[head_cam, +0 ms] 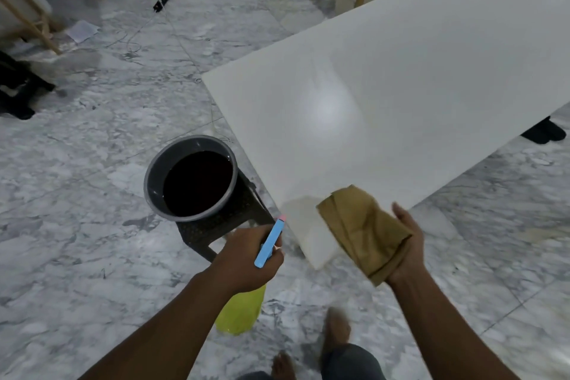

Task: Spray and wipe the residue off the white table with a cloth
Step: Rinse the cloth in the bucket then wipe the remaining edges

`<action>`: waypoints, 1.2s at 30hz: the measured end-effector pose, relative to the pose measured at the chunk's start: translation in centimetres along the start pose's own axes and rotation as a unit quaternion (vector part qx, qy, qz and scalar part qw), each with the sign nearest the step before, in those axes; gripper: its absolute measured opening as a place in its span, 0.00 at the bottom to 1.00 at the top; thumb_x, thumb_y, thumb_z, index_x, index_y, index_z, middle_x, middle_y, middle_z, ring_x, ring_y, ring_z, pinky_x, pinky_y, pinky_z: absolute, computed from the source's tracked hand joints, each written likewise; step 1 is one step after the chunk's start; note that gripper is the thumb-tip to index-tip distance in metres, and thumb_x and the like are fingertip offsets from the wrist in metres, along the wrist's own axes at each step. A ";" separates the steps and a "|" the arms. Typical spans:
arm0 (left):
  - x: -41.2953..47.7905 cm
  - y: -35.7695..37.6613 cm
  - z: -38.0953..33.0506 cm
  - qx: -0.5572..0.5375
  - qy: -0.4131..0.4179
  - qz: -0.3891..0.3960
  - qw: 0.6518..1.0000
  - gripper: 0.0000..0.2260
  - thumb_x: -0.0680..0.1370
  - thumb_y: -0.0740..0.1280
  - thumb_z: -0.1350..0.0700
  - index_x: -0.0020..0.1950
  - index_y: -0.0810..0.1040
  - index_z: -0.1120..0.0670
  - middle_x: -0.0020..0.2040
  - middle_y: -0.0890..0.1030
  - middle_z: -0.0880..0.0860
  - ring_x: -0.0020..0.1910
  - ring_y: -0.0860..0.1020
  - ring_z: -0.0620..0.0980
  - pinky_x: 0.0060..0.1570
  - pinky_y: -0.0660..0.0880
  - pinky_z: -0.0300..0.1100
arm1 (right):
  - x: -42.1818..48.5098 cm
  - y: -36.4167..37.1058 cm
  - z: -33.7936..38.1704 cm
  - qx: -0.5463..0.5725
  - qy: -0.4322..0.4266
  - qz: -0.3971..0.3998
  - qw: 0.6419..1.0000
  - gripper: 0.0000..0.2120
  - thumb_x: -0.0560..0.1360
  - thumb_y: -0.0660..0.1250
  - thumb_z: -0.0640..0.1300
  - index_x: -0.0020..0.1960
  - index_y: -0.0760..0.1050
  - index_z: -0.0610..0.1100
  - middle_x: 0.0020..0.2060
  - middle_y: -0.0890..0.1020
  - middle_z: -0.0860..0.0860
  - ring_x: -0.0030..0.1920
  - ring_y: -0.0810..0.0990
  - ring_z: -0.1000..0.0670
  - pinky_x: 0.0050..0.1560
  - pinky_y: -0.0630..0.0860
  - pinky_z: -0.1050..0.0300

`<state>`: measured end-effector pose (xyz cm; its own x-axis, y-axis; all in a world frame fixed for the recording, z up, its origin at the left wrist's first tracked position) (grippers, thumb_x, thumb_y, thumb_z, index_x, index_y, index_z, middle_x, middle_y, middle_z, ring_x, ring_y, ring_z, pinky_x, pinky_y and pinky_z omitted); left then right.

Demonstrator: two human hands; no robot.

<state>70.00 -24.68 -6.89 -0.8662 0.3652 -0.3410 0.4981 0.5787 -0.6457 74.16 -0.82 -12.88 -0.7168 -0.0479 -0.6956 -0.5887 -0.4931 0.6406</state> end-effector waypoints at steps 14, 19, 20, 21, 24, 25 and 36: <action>2.1 0.3 -1.2 0.095 0.112 0.123 0.982 0.07 0.78 0.68 0.53 0.47 0.78 0.57 0.40 0.81 0.57 0.38 0.79 0.57 0.42 0.77 0.56 | 5.2 0.3 -1.7 -0.728 -0.410 -0.147 0.529 0.26 0.71 0.54 0.40 0.67 0.77 0.45 0.65 0.78 0.43 0.69 0.73 0.39 0.69 0.67 0.36; 1.5 -3.1 3.9 0.114 0.101 0.162 0.975 0.09 0.75 0.66 0.48 0.47 0.78 0.52 0.40 0.81 0.54 0.38 0.80 0.56 0.41 0.78 0.54 | 3.5 2.0 -12.6 -0.733 -0.401 -0.137 0.532 0.24 0.75 0.53 0.41 0.66 0.78 0.42 0.69 0.76 0.44 0.74 0.68 0.42 0.74 0.57 0.43; 1.4 -3.7 4.9 0.126 0.104 0.168 0.972 0.08 0.75 0.66 0.48 0.47 0.78 0.52 0.41 0.82 0.54 0.38 0.80 0.55 0.40 0.78 0.53 | 2.9 2.6 -13.5 -0.733 -0.405 -0.137 0.529 0.24 0.74 0.54 0.41 0.65 0.79 0.42 0.68 0.77 0.44 0.73 0.69 0.42 0.74 0.58 0.44; 1.2 -4.1 6.0 0.139 0.104 0.176 0.969 0.05 0.76 0.67 0.49 0.46 0.77 0.50 0.41 0.81 0.53 0.38 0.80 0.55 0.39 0.77 0.51 | 2.5 2.8 -14.5 -0.732 -0.404 -0.126 0.533 0.24 0.73 0.54 0.40 0.64 0.80 0.43 0.67 0.78 0.45 0.72 0.71 0.43 0.73 0.61 0.44; 0.4 -5.0 7.6 0.151 0.109 0.200 0.962 0.07 0.77 0.68 0.51 0.41 0.72 0.43 0.38 0.78 0.49 0.36 0.78 0.53 0.36 0.73 0.46 | 0.5 3.2 -17.3 -0.670 -0.333 -0.095 0.656 0.19 0.75 0.57 0.37 0.58 0.80 0.52 0.57 0.85 0.50 0.59 0.82 0.47 0.62 0.77 0.50; 0.4 -5.1 7.7 0.152 0.112 0.205 0.960 0.08 0.77 0.68 0.51 0.40 0.71 0.43 0.37 0.77 0.48 0.35 0.77 0.52 0.36 0.72 0.45 | -0.2 3.0 -17.9 -0.612 -0.292 -0.108 0.727 0.16 0.78 0.59 0.39 0.55 0.81 0.54 0.52 0.86 0.52 0.52 0.85 0.49 0.55 0.80 0.53; 1.2 -2.3 -2.9 0.171 0.216 0.247 0.929 0.08 0.77 0.68 0.52 0.51 0.79 0.55 0.45 0.83 0.53 0.43 0.81 0.55 0.45 0.77 0.50 | -8.8 0.3 -11.7 0.248 -0.171 -0.114 0.947 0.24 0.77 0.62 0.56 0.55 0.81 0.35 0.51 0.84 0.38 0.49 0.85 0.37 0.53 0.81 0.41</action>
<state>67.94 -23.49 -3.78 -0.4011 0.8262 -0.3956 0.7256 0.0230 -0.6877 84.69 -10.76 -10.36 -0.5787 0.3359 -0.7432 -0.7856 0.0150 0.6185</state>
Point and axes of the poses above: each hand's wrist, its own x-axis towards the middle knuckle, its own y-axis out of the palm, z = x × y, the point moved 9 cm from there along x, towards the middle knuckle
